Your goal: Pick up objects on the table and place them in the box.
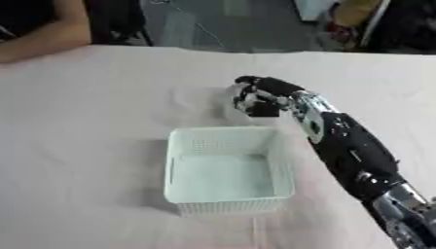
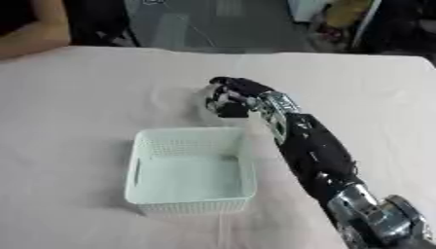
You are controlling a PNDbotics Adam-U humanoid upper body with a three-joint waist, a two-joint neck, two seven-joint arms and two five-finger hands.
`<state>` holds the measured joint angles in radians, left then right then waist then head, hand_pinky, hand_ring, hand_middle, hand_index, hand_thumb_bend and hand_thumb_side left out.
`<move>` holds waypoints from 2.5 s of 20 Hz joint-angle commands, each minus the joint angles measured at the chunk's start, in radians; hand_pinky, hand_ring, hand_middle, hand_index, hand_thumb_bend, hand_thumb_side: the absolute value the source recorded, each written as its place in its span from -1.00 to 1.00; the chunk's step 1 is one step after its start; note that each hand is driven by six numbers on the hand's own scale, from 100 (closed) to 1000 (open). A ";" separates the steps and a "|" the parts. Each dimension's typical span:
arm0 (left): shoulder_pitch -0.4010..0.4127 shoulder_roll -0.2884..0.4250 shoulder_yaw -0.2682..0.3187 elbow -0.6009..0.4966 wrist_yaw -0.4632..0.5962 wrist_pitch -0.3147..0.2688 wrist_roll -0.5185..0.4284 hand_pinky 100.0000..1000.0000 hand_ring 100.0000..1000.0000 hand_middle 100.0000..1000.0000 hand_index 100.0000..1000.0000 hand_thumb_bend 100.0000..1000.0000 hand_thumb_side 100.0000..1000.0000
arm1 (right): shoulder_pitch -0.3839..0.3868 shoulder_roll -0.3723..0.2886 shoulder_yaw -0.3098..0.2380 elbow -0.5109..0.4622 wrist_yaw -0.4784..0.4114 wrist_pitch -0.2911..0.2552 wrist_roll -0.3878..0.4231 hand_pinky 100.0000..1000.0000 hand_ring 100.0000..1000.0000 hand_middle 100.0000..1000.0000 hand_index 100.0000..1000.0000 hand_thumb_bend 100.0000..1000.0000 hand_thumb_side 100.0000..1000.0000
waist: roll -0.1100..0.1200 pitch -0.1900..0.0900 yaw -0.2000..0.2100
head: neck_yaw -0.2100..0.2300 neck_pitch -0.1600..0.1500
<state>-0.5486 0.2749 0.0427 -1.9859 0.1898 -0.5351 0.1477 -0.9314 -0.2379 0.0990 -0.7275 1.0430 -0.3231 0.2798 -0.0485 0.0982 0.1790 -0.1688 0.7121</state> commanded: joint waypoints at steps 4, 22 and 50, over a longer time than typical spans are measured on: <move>-0.029 0.000 -0.004 -0.014 0.008 -0.004 -0.009 0.29 0.33 0.39 0.72 -0.02 0.75 | -0.020 -0.011 -0.003 0.000 0.012 -0.009 0.009 1.00 1.00 1.00 0.32 -1.00 1.00 | 0.000 -0.006 0.009 | -0.001 -0.016; -0.036 -0.003 -0.007 -0.014 0.016 -0.005 -0.018 0.29 0.33 0.39 0.72 -0.03 0.75 | -0.018 -0.017 -0.003 0.029 0.029 -0.018 0.074 1.00 1.00 1.00 0.50 -0.92 1.00 | 0.000 0.001 0.012 | 0.003 -0.021; -0.041 -0.006 -0.011 -0.014 0.023 -0.008 -0.030 0.29 0.33 0.39 0.72 -0.02 0.74 | -0.017 -0.015 0.015 0.051 0.073 -0.028 0.380 0.18 0.66 0.75 0.57 -0.41 0.07 | -0.004 0.001 0.018 | 0.010 -0.015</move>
<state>-0.5740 0.2613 0.0356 -1.9859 0.2077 -0.5434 0.1213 -0.9586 -0.2517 0.0943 -0.7095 1.0916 -0.3539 0.6227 -0.0566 0.1051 0.1948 -0.1666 0.7008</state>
